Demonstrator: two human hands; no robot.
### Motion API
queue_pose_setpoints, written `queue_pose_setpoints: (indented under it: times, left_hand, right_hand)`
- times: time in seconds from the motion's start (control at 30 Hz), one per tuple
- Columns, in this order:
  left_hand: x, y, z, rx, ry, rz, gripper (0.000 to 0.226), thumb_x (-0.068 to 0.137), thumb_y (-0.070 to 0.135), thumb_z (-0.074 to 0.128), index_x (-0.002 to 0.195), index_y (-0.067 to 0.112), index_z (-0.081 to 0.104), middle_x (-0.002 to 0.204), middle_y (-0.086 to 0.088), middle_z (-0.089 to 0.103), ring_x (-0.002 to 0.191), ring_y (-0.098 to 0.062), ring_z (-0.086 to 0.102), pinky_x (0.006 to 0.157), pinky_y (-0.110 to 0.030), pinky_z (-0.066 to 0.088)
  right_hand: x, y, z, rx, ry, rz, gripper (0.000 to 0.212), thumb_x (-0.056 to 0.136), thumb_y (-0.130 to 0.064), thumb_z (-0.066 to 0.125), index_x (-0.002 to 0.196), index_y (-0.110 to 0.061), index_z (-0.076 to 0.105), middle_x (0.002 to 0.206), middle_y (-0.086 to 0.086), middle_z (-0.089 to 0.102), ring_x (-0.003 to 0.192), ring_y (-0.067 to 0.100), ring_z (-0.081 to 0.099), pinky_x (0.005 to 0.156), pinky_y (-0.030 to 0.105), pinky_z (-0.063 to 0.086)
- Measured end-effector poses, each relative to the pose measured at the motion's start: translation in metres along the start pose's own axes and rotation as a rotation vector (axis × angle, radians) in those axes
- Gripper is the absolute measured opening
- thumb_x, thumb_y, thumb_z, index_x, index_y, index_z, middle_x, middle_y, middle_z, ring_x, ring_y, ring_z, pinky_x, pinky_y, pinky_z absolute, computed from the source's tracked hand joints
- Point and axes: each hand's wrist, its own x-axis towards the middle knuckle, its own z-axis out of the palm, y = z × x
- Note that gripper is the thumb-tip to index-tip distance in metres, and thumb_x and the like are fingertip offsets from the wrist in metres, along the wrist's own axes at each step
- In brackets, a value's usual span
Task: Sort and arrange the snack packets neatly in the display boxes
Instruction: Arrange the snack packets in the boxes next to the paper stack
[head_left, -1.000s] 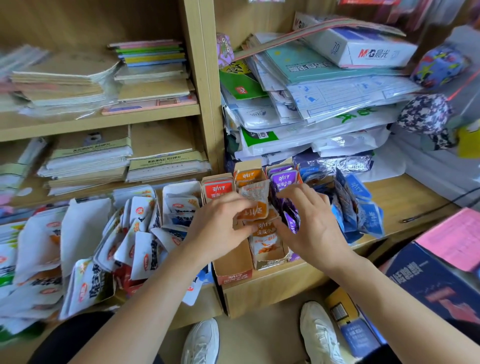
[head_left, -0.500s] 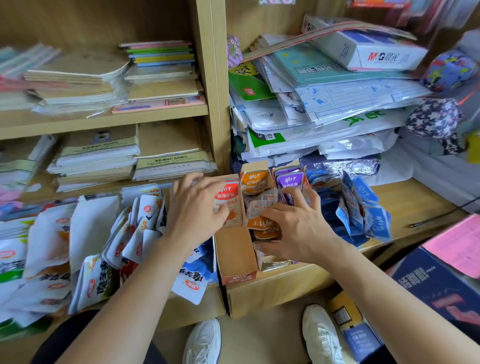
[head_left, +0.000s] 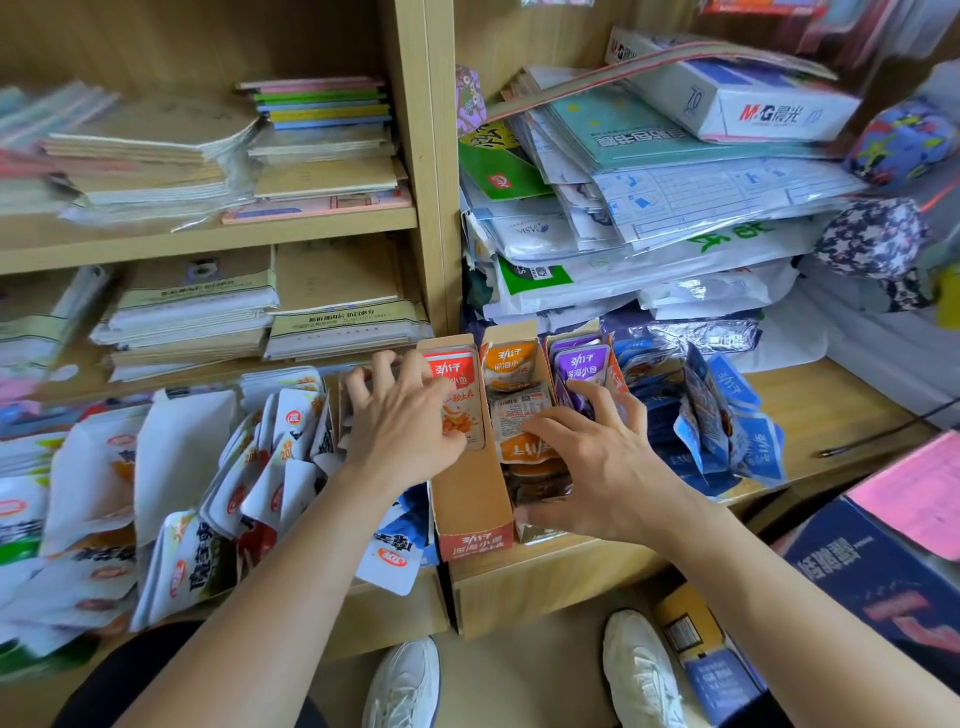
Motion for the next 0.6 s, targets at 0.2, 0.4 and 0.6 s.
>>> queue_pose_setpoints:
  times: [0.2,0.4,0.6]
  left_hand:
    - [-0.001,-0.004,-0.005,-0.138,0.334,-0.019,0.036,0.076,0.038,0.077,0.109,0.026,0.070,0.121,0.002,0.054,0.119,-0.027,0.042,0.091,-0.045,0.035]
    - [0.012,-0.012,-0.008,-0.212,0.184,-0.078,0.061,0.081,0.044,0.074,0.138,0.039,0.053,0.149,0.002,0.046,0.135,-0.027,0.037,0.104,-0.047,0.030]
    - [0.013,-0.015,-0.016,-0.481,0.214,-0.089,0.041,0.076,0.036,0.080,0.113,0.040,0.065,0.097,0.019,0.064,0.092,-0.014,0.062,0.089,-0.047,0.049]
  right_hand:
    - [-0.002,0.001,0.000,0.014,0.019,-0.014,0.095,0.067,-0.093,0.049,0.140,-0.033,0.046,0.144,-0.014,0.049,0.146,0.026,0.017,0.113,0.059,0.008]
    - [-0.007,0.004,0.003,0.049,0.046,-0.017,0.098,0.066,-0.096,0.046,0.143,-0.035,0.043,0.148,-0.016,0.043,0.148,0.025,0.014,0.113,0.057,0.007]
    - [-0.006,-0.007,-0.005,0.091,0.082,0.009,0.090,0.076,-0.093,0.038,0.141,-0.031,0.048,0.146,-0.018,0.045,0.144,0.019,0.021,0.114,0.057,0.017]
